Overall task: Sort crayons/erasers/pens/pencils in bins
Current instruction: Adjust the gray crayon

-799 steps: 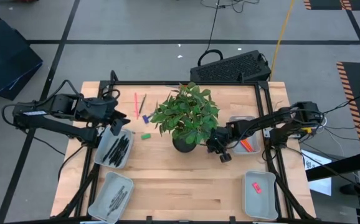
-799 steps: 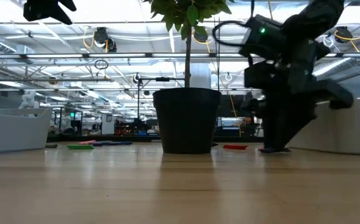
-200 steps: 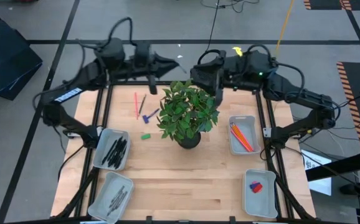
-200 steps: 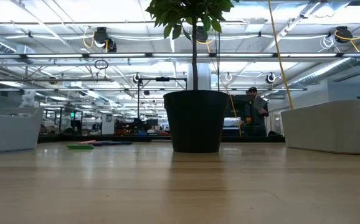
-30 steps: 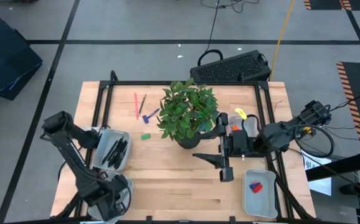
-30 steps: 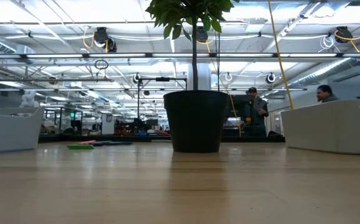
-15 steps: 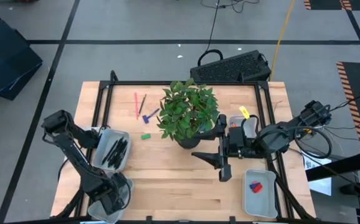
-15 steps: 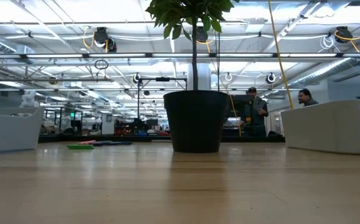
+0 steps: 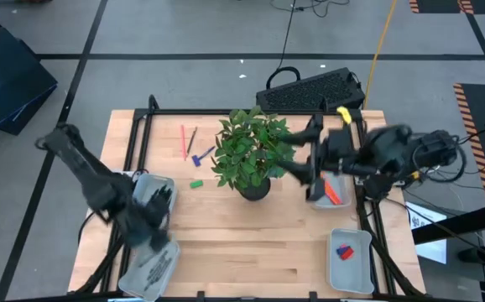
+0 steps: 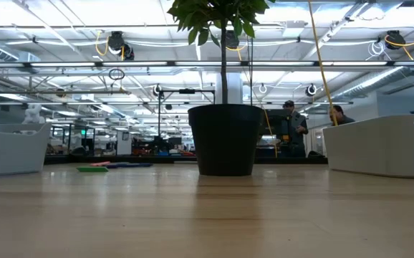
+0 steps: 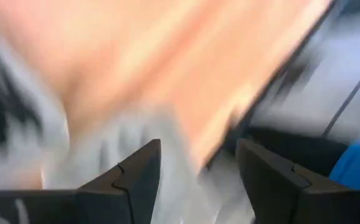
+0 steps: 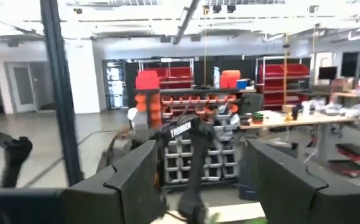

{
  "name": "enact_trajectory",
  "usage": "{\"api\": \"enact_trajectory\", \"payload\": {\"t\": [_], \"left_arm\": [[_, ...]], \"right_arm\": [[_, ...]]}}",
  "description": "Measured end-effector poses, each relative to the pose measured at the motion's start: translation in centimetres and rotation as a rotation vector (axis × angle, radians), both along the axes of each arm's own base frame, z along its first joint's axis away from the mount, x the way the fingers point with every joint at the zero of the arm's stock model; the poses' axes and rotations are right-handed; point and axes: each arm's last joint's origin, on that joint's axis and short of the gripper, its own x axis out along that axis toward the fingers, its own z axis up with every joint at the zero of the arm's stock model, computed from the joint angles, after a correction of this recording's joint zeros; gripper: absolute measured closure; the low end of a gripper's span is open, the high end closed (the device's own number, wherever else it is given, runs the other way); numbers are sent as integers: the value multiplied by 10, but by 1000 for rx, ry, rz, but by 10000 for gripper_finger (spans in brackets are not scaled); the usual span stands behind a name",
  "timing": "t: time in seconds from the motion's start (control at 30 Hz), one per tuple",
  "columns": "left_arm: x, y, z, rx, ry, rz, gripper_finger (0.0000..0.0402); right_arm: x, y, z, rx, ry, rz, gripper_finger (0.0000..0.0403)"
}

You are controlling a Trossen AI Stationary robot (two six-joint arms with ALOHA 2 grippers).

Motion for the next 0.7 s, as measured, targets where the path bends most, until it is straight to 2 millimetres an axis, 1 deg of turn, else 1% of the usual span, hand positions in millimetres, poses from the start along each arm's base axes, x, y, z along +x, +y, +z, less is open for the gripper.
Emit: {"api": "enact_trajectory", "payload": {"t": [0.07, 0.13, 0.27, 0.37, 0.47, 0.53, 0.63, 0.7], "left_arm": [[3, 26, 15, 77, -134, 111, 190], [8, 50, 23, 148, -198, 190, 190], [28, 95, 31, 289, -227, 276, 190], [48, 131, 34, 400, -241, 370, 190], [66, 173, 31, 482, -245, 463, 190], [76, 203, 28, 498, -259, 509, 190], [90, 244, 15, 507, -247, 531, 190], [97, 270, 3, 506, -218, 550, 190]], "right_arm": [[-6, -13, 4, -28, 1, -14, 169], [-12, -26, 6, -45, 13, -52, 169], [-23, -48, 6, -87, 65, -141, 169], [-30, -62, 6, -107, 91, -201, 169], [-39, -75, 8, -109, 106, -260, 169], [-43, -84, 8, -101, 113, -299, 169], [-45, -93, 6, -98, 143, -344, 170], [-46, -99, 4, -98, 159, -370, 170]]}}
